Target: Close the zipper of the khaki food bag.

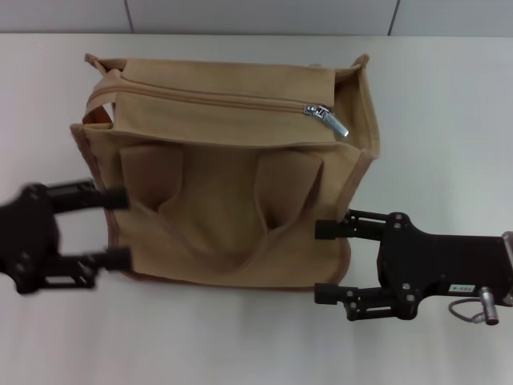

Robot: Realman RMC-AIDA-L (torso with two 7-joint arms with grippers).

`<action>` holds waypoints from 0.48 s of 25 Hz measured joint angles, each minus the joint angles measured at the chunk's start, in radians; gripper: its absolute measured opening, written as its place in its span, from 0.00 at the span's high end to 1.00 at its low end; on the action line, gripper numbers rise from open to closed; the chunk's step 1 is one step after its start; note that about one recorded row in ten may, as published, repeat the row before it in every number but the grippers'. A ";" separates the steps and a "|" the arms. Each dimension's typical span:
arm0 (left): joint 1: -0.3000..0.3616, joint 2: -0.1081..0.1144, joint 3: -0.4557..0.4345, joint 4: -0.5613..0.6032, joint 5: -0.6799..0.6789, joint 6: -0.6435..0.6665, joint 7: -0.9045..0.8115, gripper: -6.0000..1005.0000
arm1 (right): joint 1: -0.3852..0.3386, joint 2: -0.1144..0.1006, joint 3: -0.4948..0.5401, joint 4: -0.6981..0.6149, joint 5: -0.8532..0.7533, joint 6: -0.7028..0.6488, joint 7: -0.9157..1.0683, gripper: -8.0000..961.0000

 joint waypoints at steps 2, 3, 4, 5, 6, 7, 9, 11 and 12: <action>0.000 -0.020 0.043 -0.034 0.000 0.000 0.039 0.21 | 0.005 0.000 -0.005 0.016 0.001 0.009 -0.012 0.16; 0.000 -0.026 0.059 -0.048 -0.001 0.000 0.056 0.21 | 0.009 0.000 -0.006 0.025 0.001 0.010 -0.017 0.16; 0.000 -0.030 0.072 -0.061 -0.001 0.000 0.070 0.21 | 0.011 0.001 -0.007 0.033 0.000 0.010 -0.023 0.16; 0.000 -0.037 0.085 -0.082 0.000 0.000 0.093 0.21 | 0.012 0.001 -0.010 0.041 0.000 0.010 -0.029 0.16; -0.001 -0.043 0.095 -0.101 0.001 -0.001 0.112 0.21 | 0.011 0.001 -0.014 0.045 0.000 0.010 -0.038 0.16; -0.001 -0.049 0.096 -0.117 0.004 -0.002 0.132 0.21 | 0.009 0.001 -0.020 0.049 0.000 0.010 -0.046 0.16; -0.001 -0.075 0.098 -0.161 0.031 -0.022 0.210 0.22 | 0.000 0.003 -0.042 0.068 0.000 0.018 -0.081 0.16; -0.002 -0.082 0.098 -0.169 0.042 -0.036 0.227 0.22 | 0.001 0.004 -0.057 0.093 0.000 0.036 -0.105 0.16; -0.003 -0.091 0.098 -0.176 0.054 -0.060 0.243 0.22 | 0.001 0.004 -0.057 0.093 0.000 0.036 -0.105 0.16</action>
